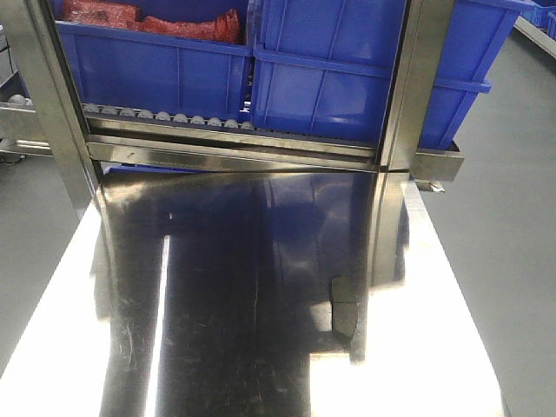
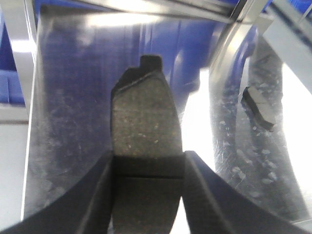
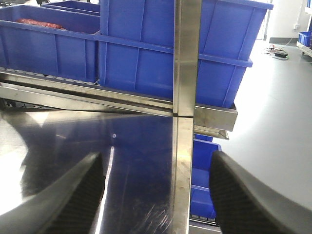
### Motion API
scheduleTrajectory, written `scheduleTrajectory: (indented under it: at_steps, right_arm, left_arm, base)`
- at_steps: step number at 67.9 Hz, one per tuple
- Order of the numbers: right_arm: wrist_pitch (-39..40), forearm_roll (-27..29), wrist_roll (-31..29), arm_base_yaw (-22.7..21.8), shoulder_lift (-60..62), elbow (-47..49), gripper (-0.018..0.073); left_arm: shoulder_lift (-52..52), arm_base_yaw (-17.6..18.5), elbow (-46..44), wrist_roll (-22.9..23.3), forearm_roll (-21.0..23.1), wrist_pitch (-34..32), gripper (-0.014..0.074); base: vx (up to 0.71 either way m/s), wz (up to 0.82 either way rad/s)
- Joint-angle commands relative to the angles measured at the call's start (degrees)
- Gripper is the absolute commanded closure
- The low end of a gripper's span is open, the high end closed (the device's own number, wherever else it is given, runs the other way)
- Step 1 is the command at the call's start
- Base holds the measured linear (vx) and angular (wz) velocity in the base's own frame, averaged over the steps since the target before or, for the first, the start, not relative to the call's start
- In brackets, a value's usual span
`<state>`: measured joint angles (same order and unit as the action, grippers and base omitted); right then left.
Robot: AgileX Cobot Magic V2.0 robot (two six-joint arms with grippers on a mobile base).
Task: Move and align brake pads A on conveyor
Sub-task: 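Lower the left gripper, close on the brake pad, and lift it, then move the right gripper toward the remaining brake pad on the table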
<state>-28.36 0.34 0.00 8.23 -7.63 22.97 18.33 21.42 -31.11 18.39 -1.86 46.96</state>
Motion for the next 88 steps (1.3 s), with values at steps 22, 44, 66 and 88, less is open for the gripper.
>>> scheduleTrajectory:
  at_steps: [22, 44, 66, 88]
  right_arm:
    - [4.23, -0.34, 0.0, -0.14, -0.77, 1.31, 0.0106]
    - [4.23, -0.34, 0.0, -0.14, -0.77, 1.31, 0.0106]
    - [4.58, -0.34, 0.0, -0.14, -0.77, 1.31, 0.0106]
    - [2.24, 0.45, 1.23, -0.14, -7.23, 3.55, 0.0107]
  left_arm:
    - [-8.65, 0.23, -0.05, 0.05, -4.48, -1.94, 0.0603]
    - [-8.65, 0.23, -0.05, 0.05, -4.48, -1.94, 0.0603]
    - [-8.65, 0.23, -0.05, 0.05, -4.48, -1.94, 0.0603]
    - [-8.65, 0.23, -0.05, 0.05, -4.48, -1.94, 0.0603]
  base:
    - [0.0, 0.0]
    - [0.0, 0.0]
    - [0.0, 0.0]
    - [0.0, 0.0]
